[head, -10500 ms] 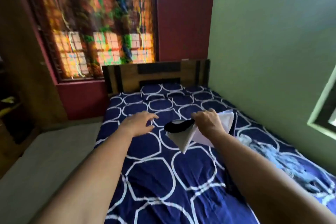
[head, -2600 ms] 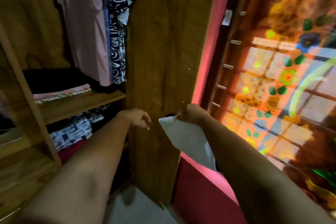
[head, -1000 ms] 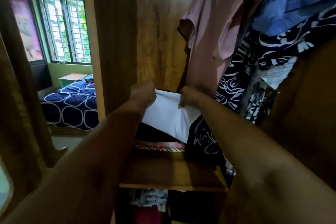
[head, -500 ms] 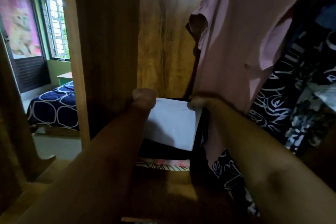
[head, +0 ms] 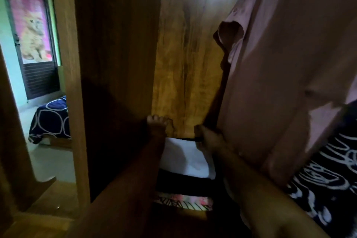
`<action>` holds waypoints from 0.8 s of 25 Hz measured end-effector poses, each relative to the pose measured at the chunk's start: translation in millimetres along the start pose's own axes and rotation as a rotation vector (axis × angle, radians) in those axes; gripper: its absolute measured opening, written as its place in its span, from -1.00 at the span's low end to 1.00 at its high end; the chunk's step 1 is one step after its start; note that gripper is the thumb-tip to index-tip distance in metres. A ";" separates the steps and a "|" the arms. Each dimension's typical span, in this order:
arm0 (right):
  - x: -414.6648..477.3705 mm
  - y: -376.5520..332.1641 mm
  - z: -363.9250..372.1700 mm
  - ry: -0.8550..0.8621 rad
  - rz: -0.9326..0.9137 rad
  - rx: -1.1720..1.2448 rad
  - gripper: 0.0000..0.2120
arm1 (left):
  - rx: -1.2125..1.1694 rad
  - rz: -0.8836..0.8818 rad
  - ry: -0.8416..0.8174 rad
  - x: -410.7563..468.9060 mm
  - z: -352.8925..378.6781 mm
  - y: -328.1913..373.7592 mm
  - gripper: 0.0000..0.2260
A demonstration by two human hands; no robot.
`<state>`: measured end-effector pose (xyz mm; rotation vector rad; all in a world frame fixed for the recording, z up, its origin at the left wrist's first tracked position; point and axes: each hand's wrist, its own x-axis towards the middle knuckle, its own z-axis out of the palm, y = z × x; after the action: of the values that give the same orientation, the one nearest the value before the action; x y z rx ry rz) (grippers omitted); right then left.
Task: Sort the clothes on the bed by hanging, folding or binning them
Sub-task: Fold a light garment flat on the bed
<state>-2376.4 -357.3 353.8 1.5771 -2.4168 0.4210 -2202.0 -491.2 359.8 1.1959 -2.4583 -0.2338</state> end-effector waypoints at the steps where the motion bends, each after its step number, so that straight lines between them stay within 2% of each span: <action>1: -5.9 1.5 8.2 0.009 -0.064 0.021 -0.61 | 0.201 0.100 0.155 10.8 8.6 -10.5 -0.61; 4: -21.5 -9.4 8.9 -0.064 -0.200 0.047 -0.53 | 0.474 0.190 0.061 -13.8 2.8 -13.6 -0.73; 6: -34.7 -16.7 3.1 -0.125 -0.231 0.112 -0.46 | 0.534 0.135 0.015 -33.0 -5.1 -3.2 -0.83; 8: -46.2 -16.9 0.9 -0.232 -0.249 0.075 -0.31 | 0.553 0.155 -0.033 -55.3 -11.2 -0.5 -0.85; 10: -61.4 -14.1 6.7 -0.316 -0.253 -0.034 -0.11 | 0.515 0.228 0.029 -76.4 -14.8 5.5 -0.75; 11: -70.7 -9.7 11.6 -0.339 -0.225 -0.037 -0.12 | 0.518 0.240 -0.031 -83.9 -12.8 5.8 -0.65; 13: -94.7 -1.2 20.4 -0.343 -0.116 0.043 -0.19 | 0.666 0.432 -0.004 -94.3 0.2 -5.3 -0.61; 14: -108.0 2.1 23.1 -0.335 -0.085 0.076 -0.19 | 0.675 0.468 -0.036 -100.7 7.9 -13.5 -0.59; 15: -119.9 3.7 25.3 -0.305 -0.057 0.090 -0.18 | 0.627 0.411 -0.106 -109.8 19.3 -20.3 -0.60; 16: -127.4 4.7 26.8 -0.275 -0.031 0.090 -0.21 | 0.507 0.338 -0.110 -122.2 22.6 -21.4 -0.62; 17: -131.8 4.2 27.2 -0.240 -0.022 0.079 -0.28 | 0.365 0.306 -0.021 -124.5 31.7 -29.7 -0.60; 18: -133.4 3.2 27.2 -0.215 -0.021 0.072 -0.37 | 0.153 0.232 -0.031 -120.6 40.6 -37.7 -0.60; 19: -133.0 1.2 28.1 -0.184 -0.027 0.072 -0.44 | 0.037 0.265 0.108 -122.2 38.7 -29.6 -0.62; 20: -133.2 -2.1 27.6 -0.169 -0.016 0.085 -0.49 | -0.037 0.241 0.115 -130.3 36.6 -28.2 -0.65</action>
<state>-2322.5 -254.4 283.1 1.7311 -2.5387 0.4078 -2124.5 -407.5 281.7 0.8616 -2.4562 -0.1372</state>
